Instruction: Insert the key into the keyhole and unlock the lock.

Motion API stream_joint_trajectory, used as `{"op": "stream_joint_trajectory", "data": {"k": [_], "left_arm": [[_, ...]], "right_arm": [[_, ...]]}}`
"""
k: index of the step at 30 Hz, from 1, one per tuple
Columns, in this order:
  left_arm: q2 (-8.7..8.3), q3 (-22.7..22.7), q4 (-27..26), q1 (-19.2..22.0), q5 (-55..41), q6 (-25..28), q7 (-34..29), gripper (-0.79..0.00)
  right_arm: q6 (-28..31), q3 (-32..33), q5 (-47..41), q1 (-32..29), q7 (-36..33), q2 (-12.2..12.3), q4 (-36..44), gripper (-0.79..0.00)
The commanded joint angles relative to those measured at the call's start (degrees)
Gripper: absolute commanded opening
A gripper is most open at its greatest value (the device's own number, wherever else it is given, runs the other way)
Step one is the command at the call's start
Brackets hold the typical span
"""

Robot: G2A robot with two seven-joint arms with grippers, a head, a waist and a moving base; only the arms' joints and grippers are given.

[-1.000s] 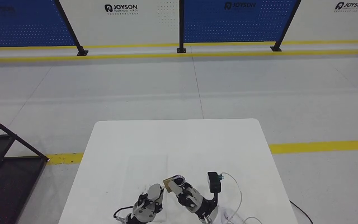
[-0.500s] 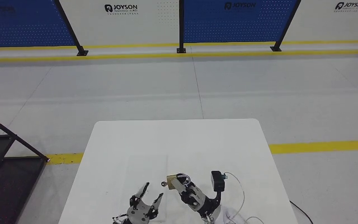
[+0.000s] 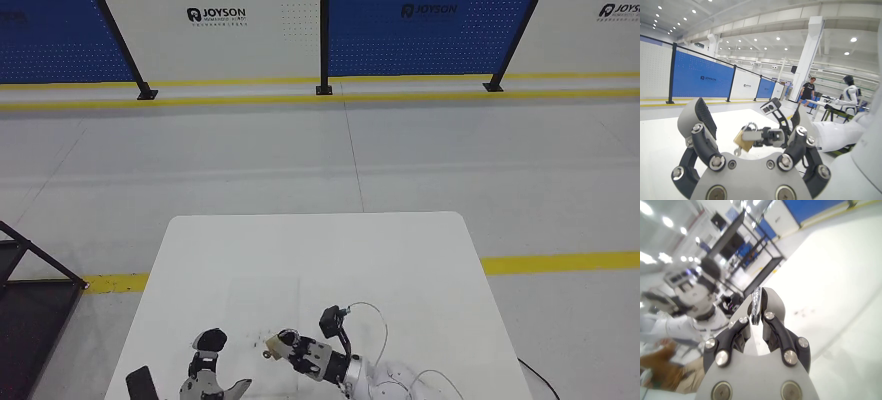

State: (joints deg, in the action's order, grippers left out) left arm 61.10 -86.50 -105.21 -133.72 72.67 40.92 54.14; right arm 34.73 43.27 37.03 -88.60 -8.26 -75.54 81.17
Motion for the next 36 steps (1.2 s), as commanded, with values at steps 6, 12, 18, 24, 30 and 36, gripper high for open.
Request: {"op": "stream_joint_trajectory", "data": {"k": [6, 12, 18, 24, 30, 36], "left_arm": [[-1.37, -6.67, 0.32, -0.92, -7.42, 10.61, -16.48, 0.000], [-1.43, -7.88, -0.48, -0.92, -12.74, 10.68, -23.08, 0.000], [-1.43, -7.88, -0.48, -0.92, -12.74, 10.68, -23.08, 0.000], [-1.43, -7.88, -0.48, -0.92, -12.74, 10.68, -23.08, 0.000], [-1.43, -7.88, -0.48, -0.92, -12.74, 10.68, -23.08, 0.000], [-1.24, -7.31, -0.58, 0.28, -15.42, 8.90, -23.54, 0.000]], "right_arm": [[-7.66, -6.70, -0.88, 6.76, -8.90, -2.59, -5.78, -0.785], [-12.67, -9.80, -0.93, 9.93, -7.21, -4.68, -8.89, -0.573], [-15.28, -10.74, -0.20, 11.14, -5.25, -5.60, -10.12, -0.009], [-16.12, -9.86, 1.67, 10.25, -4.08, -5.10, -8.07, 0.000], [-16.85, -7.94, 3.82, 8.21, -4.32, -3.86, -4.22, 0.000], [-17.77, -5.67, 5.61, 6.26, -4.86, -2.62, -0.08, 0.000]]}}
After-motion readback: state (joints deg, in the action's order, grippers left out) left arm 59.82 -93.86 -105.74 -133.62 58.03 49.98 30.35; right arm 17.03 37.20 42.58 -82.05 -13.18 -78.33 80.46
